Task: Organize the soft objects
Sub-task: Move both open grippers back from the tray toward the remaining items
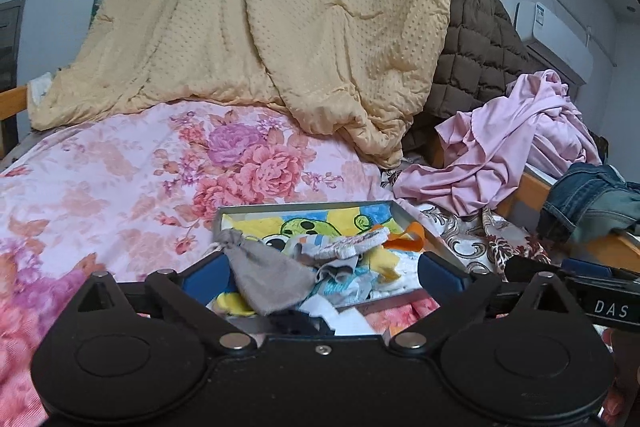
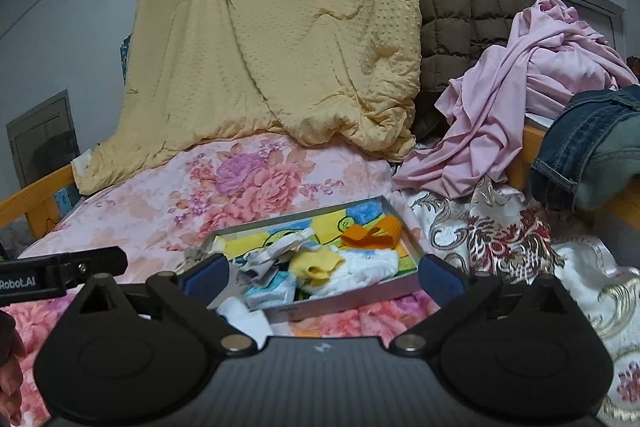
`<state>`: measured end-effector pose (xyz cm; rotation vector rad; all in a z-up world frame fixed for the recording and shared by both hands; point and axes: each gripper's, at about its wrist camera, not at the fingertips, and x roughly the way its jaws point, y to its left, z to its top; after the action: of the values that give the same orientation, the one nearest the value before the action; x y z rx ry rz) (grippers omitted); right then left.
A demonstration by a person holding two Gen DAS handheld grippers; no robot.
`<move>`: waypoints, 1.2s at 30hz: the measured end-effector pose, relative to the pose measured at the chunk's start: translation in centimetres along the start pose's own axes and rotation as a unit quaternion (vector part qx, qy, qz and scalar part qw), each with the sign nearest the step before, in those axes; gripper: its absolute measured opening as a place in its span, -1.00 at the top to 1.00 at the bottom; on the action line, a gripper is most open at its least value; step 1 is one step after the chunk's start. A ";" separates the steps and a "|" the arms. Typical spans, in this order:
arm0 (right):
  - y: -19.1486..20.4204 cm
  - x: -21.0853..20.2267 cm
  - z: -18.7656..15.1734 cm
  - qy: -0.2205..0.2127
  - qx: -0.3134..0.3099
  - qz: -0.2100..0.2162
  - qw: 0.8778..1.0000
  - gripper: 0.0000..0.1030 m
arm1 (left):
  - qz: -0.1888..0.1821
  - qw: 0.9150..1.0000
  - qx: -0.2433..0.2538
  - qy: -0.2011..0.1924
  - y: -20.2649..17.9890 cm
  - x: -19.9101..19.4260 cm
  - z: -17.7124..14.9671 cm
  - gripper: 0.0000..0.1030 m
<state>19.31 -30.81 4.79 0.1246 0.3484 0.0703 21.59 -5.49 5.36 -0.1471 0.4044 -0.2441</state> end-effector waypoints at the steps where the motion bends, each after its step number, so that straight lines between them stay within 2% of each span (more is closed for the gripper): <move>1: 0.2 -0.4 -0.1 0.001 0.001 0.000 1.000 -0.99 | 0.001 1.000 0.001 -0.001 0.1 -0.6 -0.2 -0.97; 11: 1.2 -3.4 -2.3 0.028 0.021 -0.009 0.999 -0.99 | 0.003 1.000 -0.001 0.007 1.0 -4.5 -2.9 -0.98; 19: 3.0 -4.7 -3.8 0.044 -0.008 -0.010 0.999 -0.99 | 0.004 1.000 -0.004 0.018 2.0 -6.1 -4.8 -0.98; 26: 4.1 -4.4 -5.0 0.082 -0.034 -0.013 0.996 -0.99 | 0.004 1.000 0.001 0.029 2.5 -7.1 -6.3 -0.98; 36: 4.9 -3.5 -6.3 0.146 -0.052 -0.021 0.988 -0.99 | 0.048 0.994 -0.018 0.093 4.2 -7.8 -9.2 -0.98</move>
<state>13.65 -25.56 0.74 0.0028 0.6388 0.0640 11.78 -0.26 -0.94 -0.1412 0.6002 -0.1556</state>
